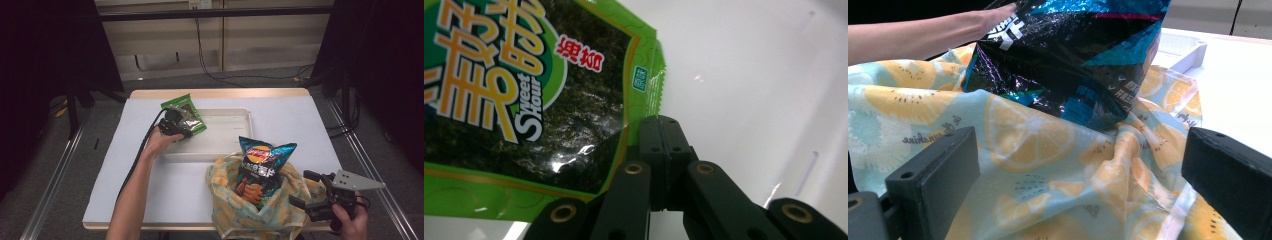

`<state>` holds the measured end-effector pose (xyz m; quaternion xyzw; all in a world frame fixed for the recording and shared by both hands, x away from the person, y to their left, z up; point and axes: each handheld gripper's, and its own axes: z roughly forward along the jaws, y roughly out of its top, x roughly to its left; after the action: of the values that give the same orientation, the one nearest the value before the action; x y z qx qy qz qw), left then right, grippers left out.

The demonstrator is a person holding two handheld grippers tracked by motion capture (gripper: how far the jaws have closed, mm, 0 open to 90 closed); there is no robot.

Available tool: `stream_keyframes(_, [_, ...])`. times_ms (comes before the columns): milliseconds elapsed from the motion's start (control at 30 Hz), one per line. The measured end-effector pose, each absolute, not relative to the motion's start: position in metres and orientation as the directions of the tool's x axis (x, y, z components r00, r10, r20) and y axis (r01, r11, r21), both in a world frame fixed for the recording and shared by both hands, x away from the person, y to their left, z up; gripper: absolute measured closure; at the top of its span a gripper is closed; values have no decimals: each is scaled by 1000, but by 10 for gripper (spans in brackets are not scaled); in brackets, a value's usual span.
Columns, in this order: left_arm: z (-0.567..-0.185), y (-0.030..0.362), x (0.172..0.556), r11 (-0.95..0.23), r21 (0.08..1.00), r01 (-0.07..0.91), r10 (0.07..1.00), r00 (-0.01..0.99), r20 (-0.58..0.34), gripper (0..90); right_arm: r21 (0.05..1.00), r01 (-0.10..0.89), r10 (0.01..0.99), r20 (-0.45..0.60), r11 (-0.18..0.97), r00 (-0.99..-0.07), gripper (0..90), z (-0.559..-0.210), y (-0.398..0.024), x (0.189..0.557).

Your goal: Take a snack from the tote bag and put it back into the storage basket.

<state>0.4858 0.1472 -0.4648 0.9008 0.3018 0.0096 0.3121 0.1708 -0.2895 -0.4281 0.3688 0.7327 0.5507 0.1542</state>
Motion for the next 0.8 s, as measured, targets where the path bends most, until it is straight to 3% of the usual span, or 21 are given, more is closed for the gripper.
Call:
stream_keyframes(500, [-465, 165, 508, -555, 544, 630, 667, 727, -161, 900, 918, 378, 712, 186, 120, -677, 13, -429, -290, 173])
stream_keyframes(533, [-466, 163, 508, -499, 567, 655, 698, 692, -184, 900, 918, 380, 711, 188, 119, -678, 13, -429, -289, 174])
stream_keyframes(800, [-462, 175, 517, -499, 562, 660, 716, 679, -163, 900, 917, 379, 712, 184, 123, -677, 13, -430, -291, 175])
